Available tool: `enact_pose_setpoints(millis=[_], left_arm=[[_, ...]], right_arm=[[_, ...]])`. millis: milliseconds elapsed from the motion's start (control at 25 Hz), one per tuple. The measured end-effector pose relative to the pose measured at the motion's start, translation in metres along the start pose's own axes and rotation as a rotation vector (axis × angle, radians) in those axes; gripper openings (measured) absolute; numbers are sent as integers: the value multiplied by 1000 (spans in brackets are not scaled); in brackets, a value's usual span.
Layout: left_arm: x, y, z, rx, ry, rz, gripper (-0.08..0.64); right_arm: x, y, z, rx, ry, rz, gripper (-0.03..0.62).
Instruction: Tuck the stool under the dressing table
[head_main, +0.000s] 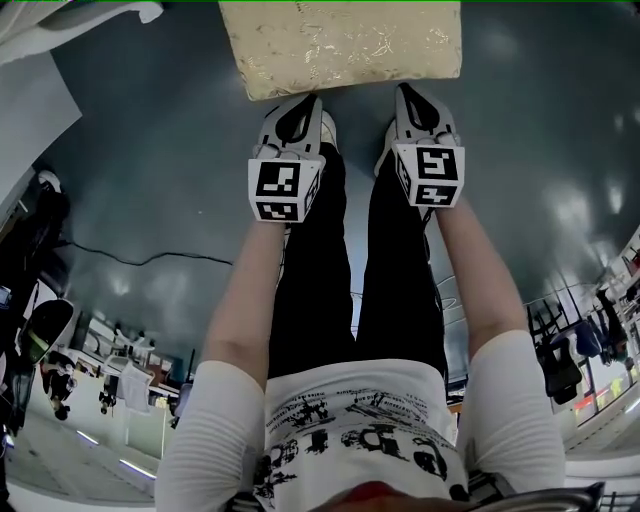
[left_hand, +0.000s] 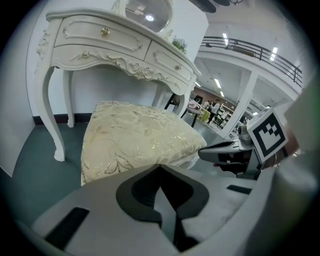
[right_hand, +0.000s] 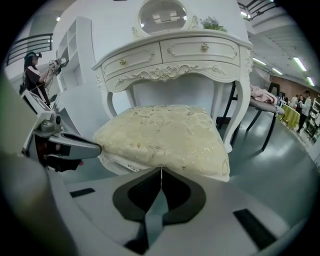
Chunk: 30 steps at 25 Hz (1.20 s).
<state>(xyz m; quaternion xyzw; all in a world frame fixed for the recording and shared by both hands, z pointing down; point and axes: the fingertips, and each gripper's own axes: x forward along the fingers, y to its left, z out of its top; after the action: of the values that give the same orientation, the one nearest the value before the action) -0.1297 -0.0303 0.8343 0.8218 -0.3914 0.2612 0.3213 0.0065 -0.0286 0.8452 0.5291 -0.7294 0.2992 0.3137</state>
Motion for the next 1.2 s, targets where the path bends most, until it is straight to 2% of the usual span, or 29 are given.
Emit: enact_pose_setpoints(millis=[280,440,680,800,920,1080,1200], left_arm=[[0,6,5,-60,-5,12,20],[3,8,6,-27,-6,-14,20],[12,6,15,-21,-16,-36,20],[21,18,28,-29,-24,-36,20],[30,36,40,2,-31,-45,20],[37,48,57,43,-34,-43,20],[44,57,73,51,-53,-8,20]], right_arm=[[4,-4,5,-15,6,-16,18],[7,-5,7,39,17,-37,18],[14,-17,15,51,26,-92,18],[30,-21,32,28,8,-107,18],[47,-20,50,-35,5,-115,18],[60,-23,71,-31,-9,-81,18],[69,-27,88,-51,-20,-64,18]])
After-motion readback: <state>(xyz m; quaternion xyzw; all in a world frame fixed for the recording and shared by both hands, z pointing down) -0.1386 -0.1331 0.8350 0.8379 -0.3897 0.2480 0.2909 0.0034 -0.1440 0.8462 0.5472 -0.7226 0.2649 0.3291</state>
